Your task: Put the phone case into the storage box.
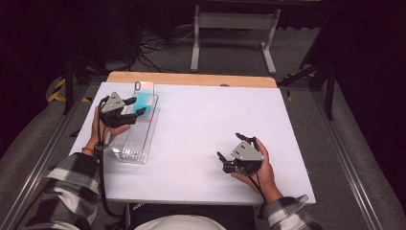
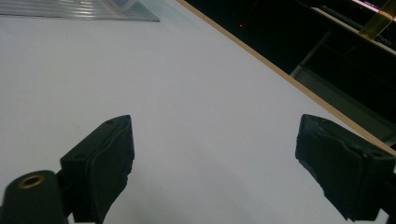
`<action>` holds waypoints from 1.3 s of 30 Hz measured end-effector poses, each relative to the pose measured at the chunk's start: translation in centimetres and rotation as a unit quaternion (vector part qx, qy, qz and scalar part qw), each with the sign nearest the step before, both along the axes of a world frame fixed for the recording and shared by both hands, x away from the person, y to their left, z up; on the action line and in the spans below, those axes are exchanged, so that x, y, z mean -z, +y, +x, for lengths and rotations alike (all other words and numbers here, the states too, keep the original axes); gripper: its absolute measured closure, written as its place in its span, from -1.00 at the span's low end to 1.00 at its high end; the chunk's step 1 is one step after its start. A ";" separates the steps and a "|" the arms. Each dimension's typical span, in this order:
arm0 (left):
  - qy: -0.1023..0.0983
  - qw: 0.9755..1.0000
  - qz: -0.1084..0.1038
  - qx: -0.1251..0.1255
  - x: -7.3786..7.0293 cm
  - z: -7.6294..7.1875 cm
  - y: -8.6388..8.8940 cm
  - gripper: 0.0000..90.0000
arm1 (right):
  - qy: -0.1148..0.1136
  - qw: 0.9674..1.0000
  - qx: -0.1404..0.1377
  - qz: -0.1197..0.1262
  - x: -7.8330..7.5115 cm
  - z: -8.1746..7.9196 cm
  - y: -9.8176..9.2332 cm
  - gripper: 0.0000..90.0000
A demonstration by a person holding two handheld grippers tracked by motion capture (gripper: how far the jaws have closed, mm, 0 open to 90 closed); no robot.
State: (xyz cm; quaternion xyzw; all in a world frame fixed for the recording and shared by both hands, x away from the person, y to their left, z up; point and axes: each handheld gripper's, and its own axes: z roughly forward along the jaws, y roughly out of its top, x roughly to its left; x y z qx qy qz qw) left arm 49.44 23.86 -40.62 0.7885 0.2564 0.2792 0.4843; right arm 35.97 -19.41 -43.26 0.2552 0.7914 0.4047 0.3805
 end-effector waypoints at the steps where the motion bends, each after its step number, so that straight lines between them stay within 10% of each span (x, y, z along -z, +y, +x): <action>1: 0.000 1.000 -0.004 0.000 0.0 -0.1 -0.1 -0.05 | 0.000 1.000 0.000 0.000 0.0 0.0 0.0 -0.73; 39: -0.043 0.998 -0.008 0.034 -1.5 -5.5 -1.1 -0.26 | -0.015 1.000 -0.011 0.012 -0.6 -0.3 0.0 -0.72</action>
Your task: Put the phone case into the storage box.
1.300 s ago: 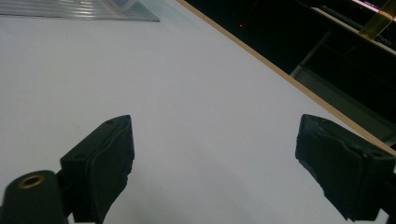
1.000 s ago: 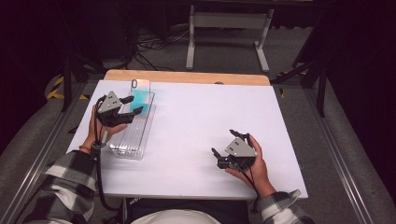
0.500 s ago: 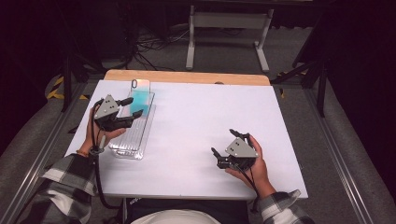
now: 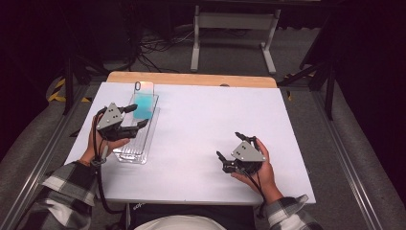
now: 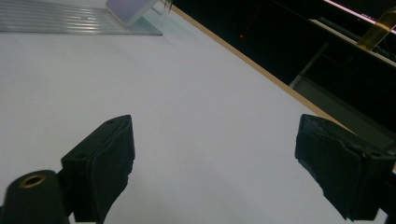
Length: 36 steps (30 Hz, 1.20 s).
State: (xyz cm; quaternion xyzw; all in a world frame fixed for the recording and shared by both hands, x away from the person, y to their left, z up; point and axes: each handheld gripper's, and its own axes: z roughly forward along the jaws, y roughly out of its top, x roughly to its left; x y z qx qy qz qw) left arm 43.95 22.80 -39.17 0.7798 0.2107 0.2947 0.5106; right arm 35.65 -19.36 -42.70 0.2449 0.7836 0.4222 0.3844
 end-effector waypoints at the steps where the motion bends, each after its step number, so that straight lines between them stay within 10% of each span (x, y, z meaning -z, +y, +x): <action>1: -0.004 1.000 0.001 -0.001 0.0 0.0 0.0 -0.27 | 0.000 1.000 -0.001 0.002 0.0 0.0 0.0 -0.72; 36: 0.010 1.000 -0.012 0.013 0.2 -1.6 -0.6 -0.78 | -0.001 1.000 -0.003 0.021 -0.5 -0.1 -0.2 -0.80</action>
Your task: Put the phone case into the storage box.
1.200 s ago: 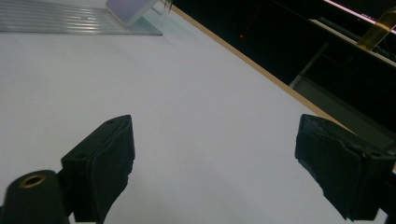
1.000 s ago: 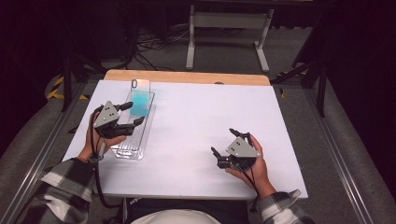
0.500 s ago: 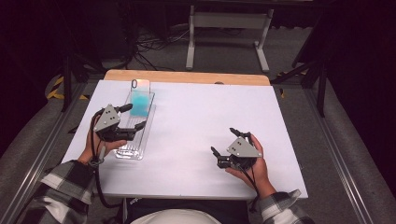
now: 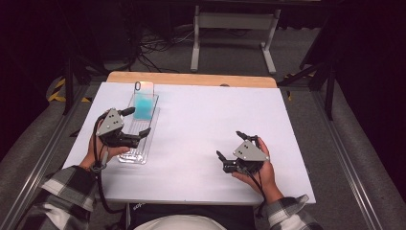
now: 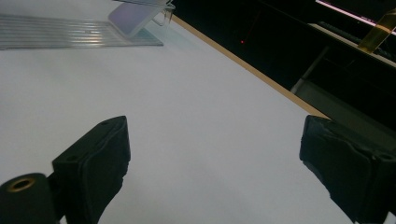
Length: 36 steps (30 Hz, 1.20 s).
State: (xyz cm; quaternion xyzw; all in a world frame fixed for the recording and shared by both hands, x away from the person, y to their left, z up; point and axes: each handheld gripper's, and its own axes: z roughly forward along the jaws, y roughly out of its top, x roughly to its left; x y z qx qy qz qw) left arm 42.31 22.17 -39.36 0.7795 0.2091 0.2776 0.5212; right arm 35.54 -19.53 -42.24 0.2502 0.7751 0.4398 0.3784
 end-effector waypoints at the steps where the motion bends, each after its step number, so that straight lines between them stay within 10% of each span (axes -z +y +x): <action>1: 0.001 1.000 0.001 0.000 0.0 0.0 0.0 -0.78 | 0.000 1.000 0.000 0.000 0.0 0.0 0.0 -0.81; 36: -0.018 1.000 -0.018 0.016 -0.7 -1.9 -0.9 -0.88 | 0.005 1.000 -0.002 -0.003 -0.2 -0.1 0.1 -0.85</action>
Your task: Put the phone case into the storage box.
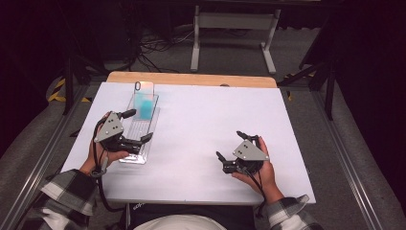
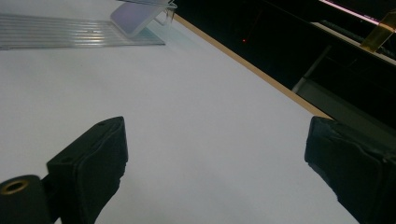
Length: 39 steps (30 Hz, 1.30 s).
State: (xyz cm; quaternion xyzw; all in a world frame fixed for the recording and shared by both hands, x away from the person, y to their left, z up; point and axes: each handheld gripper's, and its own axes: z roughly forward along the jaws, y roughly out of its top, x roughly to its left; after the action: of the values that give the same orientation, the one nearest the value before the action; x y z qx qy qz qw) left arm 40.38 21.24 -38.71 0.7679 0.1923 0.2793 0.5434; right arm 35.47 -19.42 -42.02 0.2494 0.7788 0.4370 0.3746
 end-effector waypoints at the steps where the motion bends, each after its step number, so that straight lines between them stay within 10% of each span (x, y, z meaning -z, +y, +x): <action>1: 0.002 1.000 0.000 0.001 0.0 -0.1 -0.1 -0.88 | 0.000 1.000 0.000 0.001 0.0 0.0 0.0 -0.85; 39: -0.006 1.000 -0.010 0.014 0.8 -2.2 -2.5 -0.92 | 0.010 1.000 -0.021 0.018 -0.3 -0.3 0.3 -0.85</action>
State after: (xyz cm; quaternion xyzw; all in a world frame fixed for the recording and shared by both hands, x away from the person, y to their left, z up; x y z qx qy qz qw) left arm 38.16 18.74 -39.50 0.7637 0.1813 0.2740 0.5558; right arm 35.19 -19.11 -41.73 0.2440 0.7797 0.4560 0.3529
